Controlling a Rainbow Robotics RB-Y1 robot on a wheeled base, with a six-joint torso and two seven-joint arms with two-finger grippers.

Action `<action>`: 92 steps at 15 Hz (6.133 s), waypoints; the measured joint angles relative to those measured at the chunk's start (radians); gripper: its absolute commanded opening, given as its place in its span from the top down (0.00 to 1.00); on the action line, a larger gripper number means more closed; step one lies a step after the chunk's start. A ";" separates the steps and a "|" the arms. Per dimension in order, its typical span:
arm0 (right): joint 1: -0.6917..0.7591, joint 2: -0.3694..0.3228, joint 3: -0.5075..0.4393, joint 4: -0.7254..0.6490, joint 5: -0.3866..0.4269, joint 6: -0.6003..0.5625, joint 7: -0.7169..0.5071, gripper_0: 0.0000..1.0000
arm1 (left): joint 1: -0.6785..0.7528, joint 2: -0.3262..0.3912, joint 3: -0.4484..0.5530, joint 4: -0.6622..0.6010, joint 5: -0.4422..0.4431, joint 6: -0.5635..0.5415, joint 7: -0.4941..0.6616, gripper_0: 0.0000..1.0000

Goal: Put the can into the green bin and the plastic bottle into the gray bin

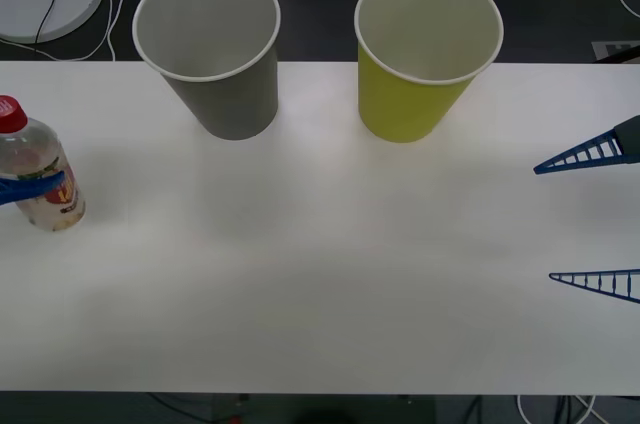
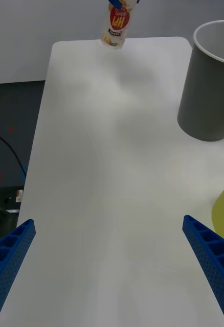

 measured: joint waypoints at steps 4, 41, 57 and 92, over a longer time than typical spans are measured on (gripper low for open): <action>0.000 0.000 0.000 0.000 0.000 0.000 0.000 0.00 | 0.000 0.058 0.015 0.000 -0.006 0.007 0.054 1.00; 0.000 0.000 0.000 0.000 0.000 0.000 0.000 0.00 | -0.493 0.418 -0.146 0.074 -0.257 -0.230 0.647 1.00; 0.000 0.000 0.000 0.000 0.000 0.000 0.000 0.00 | -1.287 0.346 -0.830 0.372 -0.337 -0.345 0.663 1.00; 0.000 0.000 0.000 0.000 0.000 0.000 0.000 0.00 | -2.128 -0.113 -1.771 0.892 -0.284 -0.396 0.583 1.00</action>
